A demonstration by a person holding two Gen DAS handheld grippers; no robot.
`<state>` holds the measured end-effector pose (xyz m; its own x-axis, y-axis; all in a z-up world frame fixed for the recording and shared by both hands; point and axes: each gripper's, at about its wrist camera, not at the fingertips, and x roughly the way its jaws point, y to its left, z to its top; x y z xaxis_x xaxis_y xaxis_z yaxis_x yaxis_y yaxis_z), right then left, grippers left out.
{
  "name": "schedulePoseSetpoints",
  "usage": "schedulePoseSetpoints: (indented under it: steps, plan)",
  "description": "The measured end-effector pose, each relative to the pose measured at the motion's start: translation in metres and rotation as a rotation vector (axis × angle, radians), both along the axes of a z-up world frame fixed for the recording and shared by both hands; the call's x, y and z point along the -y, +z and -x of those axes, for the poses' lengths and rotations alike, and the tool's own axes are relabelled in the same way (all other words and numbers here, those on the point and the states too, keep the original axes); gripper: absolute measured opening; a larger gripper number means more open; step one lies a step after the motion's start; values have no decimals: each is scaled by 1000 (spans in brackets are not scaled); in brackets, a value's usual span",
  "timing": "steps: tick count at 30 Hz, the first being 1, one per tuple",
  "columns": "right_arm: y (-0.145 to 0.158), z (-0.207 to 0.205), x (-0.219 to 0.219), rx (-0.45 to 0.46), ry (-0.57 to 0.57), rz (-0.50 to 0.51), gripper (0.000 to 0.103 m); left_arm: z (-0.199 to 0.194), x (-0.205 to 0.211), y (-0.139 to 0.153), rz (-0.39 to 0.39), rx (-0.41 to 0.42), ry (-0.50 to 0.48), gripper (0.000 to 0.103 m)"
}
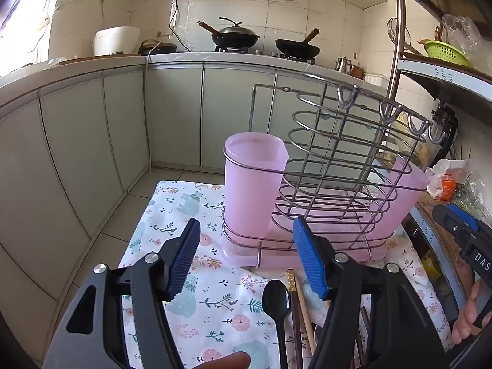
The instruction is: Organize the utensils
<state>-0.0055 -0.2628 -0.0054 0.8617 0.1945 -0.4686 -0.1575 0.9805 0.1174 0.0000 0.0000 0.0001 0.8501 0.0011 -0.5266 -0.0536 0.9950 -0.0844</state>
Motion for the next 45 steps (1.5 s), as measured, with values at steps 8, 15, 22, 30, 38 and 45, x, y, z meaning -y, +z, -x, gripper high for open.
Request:
schedulePoseSetpoints:
  steps: [8, 15, 22, 30, 38, 45]
  plan:
    - [0, 0, -1, -3, -1, -1, 53, 1, 2, 0, 3, -1, 3, 63]
    - [-1, 0, 1, -4, 0, -3, 53, 0, 0, 0, 8, -3, 1, 63]
    - [-3, -1, 1, -15, 3, -3, 53, 2, 2, -4, 12, -5, 4, 63]
    - [-6, 0, -2, -21, 9, -4, 53, 2, 2, -7, 16, -12, 3, 63]
    - [-8, 1, -4, -24, 13, -4, 53, 2, 0, -8, 17, -15, 3, 63]
    - [-8, 1, -4, -24, 13, -2, 53, 2, 0, -8, 17, -15, 2, 63]
